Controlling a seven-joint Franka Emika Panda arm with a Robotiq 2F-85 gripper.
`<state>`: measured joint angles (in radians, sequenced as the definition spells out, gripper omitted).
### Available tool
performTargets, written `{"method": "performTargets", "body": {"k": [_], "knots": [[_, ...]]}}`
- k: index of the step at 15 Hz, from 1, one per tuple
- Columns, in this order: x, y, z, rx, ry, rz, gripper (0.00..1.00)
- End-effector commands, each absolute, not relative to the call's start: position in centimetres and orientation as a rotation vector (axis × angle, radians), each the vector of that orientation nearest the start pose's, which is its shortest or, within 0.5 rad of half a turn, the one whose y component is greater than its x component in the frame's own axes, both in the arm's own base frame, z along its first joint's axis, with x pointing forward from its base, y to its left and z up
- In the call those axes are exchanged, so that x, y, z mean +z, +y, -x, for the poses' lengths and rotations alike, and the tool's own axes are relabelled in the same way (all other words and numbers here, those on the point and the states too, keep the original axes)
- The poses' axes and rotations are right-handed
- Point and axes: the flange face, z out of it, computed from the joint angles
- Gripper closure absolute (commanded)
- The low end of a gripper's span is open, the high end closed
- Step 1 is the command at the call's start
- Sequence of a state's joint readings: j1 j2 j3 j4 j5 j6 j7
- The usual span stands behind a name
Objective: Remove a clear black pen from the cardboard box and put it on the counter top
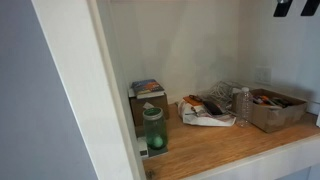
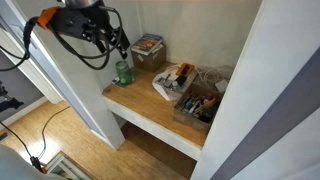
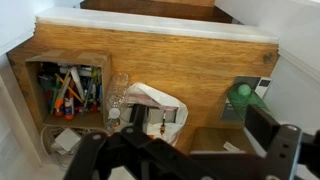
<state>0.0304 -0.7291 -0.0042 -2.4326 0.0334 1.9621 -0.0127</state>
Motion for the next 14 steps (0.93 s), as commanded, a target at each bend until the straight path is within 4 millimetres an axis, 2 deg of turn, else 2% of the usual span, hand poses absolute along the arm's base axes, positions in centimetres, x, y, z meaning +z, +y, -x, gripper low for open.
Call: {"method": "performTargets", "body": {"k": [1,12,14], "knots": [[57.5,1.1,-35.5,-0.400,-0.048,3.079,0.00],[57.5,1.1,-35.5,-0.400,-0.048,3.079,0.00],[57.4,0.1,-37.9,-0.322,0.133,3.069,0.00]]}}
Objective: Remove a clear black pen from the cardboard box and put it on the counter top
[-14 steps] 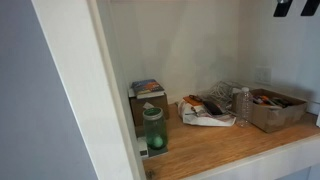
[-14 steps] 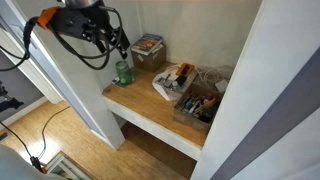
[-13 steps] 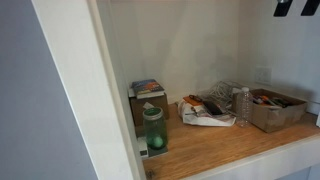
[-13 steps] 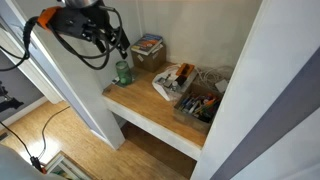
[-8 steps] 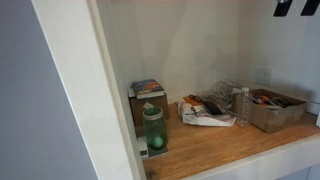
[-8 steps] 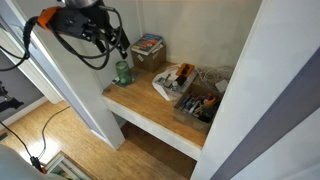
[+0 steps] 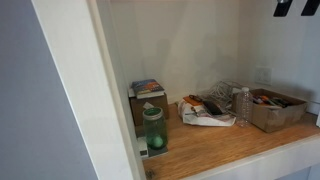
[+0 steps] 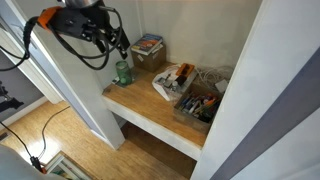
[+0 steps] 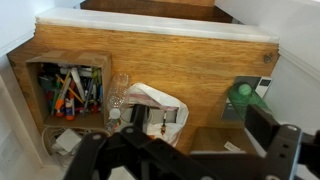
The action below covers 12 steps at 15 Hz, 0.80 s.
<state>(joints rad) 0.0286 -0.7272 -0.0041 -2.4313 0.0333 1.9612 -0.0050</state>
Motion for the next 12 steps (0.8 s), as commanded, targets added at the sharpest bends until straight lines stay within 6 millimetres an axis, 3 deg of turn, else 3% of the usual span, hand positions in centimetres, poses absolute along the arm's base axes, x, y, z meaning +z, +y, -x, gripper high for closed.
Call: {"method": "performTargets", "body": {"k": [1,6,12], "knots": [[57.1,-0.7,-39.2,-0.284,0.218,3.057,0.00],[54.8,-5.1,-45.4,-0.179,0.582,3.008,0.00],[50.6,-9.7,-52.0,-0.025,0.972,2.844,0.00]]}}
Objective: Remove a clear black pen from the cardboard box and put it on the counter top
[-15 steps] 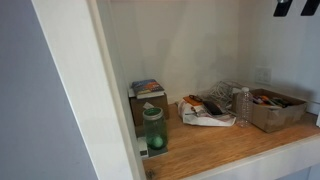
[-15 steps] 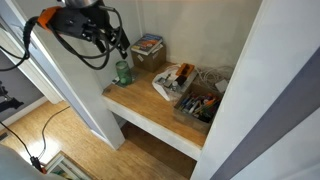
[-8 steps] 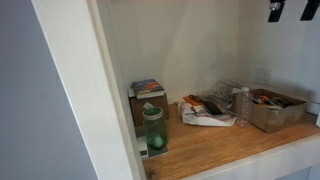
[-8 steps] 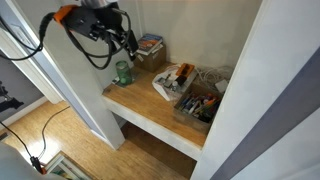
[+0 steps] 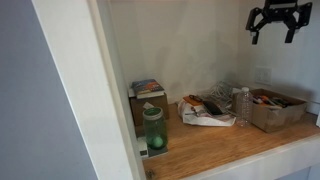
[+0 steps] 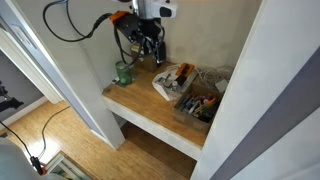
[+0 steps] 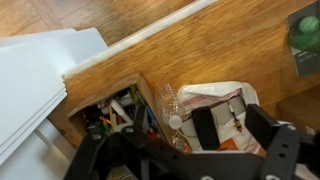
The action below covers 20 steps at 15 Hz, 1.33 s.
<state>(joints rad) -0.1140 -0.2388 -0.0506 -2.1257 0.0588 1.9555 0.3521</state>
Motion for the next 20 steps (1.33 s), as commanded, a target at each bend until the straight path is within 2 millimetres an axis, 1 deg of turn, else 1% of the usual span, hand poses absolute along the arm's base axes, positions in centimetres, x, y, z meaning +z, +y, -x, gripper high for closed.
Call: {"method": "performTargets", "body": {"k": [1,4,7,11,13,16,17,19,20], "knots": [[50.0,-10.3,-52.7,-0.007,1.025,2.801,0.00],[47.7,-12.7,-54.4,0.017,1.170,2.667,0.00],[45.0,-14.9,-55.4,0.025,1.312,2.575,0.00],[41.2,-17.1,-56.5,-0.065,1.536,2.497,0.00],[39.2,-17.6,-57.4,-0.099,1.621,2.469,0.00],[35.7,-18.2,-58.6,-0.111,1.728,2.440,0.00],[37.2,-17.9,-57.6,-0.089,1.648,2.459,0.00],[35.4,-18.1,-58.0,-0.084,1.690,2.448,0.00],[35.0,-18.2,-58.1,-0.082,1.697,2.447,0.00]]}}
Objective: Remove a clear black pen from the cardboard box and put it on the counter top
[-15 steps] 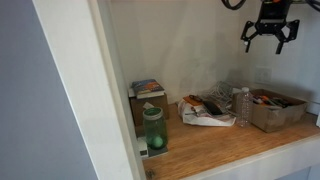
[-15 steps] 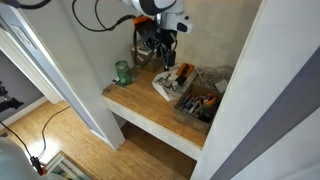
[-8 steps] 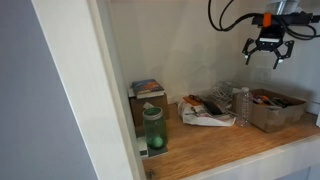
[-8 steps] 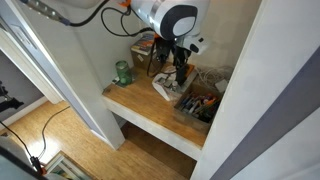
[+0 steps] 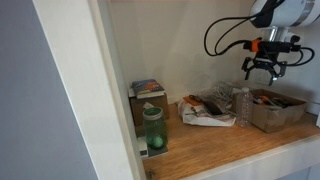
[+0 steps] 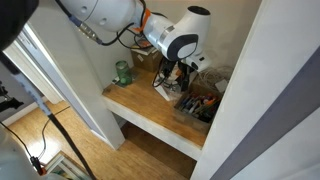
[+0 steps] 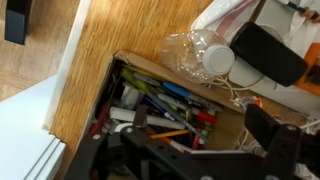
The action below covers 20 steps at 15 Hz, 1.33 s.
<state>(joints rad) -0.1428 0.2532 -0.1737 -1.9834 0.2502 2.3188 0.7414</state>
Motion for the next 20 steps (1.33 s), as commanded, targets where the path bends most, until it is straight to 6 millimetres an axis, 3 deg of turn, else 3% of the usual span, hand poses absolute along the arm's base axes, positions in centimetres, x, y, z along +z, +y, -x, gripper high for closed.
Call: {"method": "performTargets", "body": {"k": [1,5,15,17,18,20], "knots": [[34.9,-18.2,-58.2,-0.081,1.700,2.445,0.00],[35.2,-18.3,-58.3,-0.092,1.702,2.441,0.00],[29.1,-22.5,-61.7,0.022,1.703,2.366,0.00],[27.8,-23.0,-62.4,0.029,1.721,2.344,0.14],[27.1,-23.3,-62.8,0.032,1.732,2.334,0.28],[26.2,-23.6,-63.4,0.042,1.741,2.320,0.34]]}}
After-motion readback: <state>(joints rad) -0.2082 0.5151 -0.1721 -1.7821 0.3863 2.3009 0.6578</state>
